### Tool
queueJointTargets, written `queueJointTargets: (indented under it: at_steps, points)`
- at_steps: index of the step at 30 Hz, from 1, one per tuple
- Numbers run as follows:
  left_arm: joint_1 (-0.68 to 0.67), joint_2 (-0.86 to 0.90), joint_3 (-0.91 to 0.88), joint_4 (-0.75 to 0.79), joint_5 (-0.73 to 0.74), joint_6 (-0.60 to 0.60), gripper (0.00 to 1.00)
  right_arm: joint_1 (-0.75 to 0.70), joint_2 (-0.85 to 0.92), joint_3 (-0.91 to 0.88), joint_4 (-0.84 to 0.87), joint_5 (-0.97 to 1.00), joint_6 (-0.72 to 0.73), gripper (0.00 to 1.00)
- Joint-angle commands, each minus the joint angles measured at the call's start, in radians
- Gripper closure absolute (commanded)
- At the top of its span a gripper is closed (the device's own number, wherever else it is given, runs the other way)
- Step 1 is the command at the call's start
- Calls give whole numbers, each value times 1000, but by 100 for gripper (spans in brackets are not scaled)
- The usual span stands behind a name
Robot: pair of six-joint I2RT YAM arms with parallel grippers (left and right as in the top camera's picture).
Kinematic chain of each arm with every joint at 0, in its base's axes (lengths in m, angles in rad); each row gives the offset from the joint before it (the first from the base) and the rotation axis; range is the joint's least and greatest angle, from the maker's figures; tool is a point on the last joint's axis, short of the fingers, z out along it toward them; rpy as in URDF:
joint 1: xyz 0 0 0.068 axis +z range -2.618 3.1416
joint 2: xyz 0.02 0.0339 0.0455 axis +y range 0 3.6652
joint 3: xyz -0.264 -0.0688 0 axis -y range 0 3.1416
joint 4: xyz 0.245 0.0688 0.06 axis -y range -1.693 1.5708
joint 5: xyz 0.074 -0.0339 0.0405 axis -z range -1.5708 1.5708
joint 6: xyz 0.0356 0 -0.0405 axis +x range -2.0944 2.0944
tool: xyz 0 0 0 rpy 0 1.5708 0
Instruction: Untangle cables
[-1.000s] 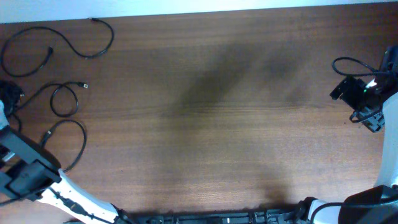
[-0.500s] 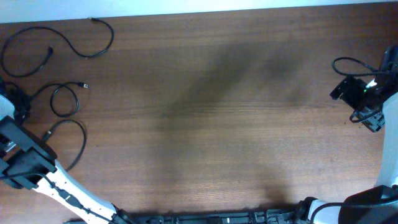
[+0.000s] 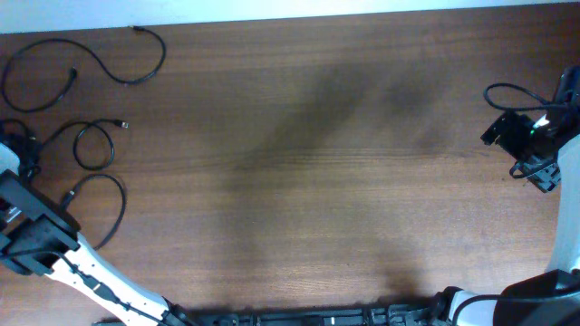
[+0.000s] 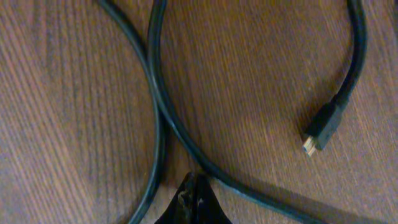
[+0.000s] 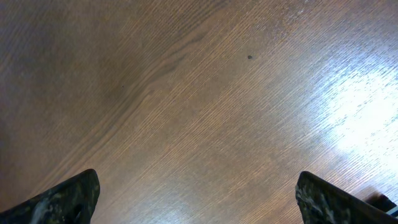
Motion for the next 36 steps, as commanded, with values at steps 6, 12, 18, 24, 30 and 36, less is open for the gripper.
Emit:
queueJointTargets:
  at_steps: [6,12,18,24,30,36]
  points:
    - [9,72,11,89,124,72,92,-4,-2,11,3,12,-7,2]
    - [49,62,16,75,171,106,95,-4,-2,11,3,13,-7,2]
    - [132,-53,39,-54,172,33,100,-4,-2,11,3,13,-7,2]
    - [169,-273,39,-104,607,4,94,-4,-2,11,3,12,-7,2]
    - [130,-446,39,-130,785,-2,89,-4,-2,11,3,13,-7,2]
    - [70,-512,38,-336,850,90,0,-4,-2,11,3,13,-7,1]
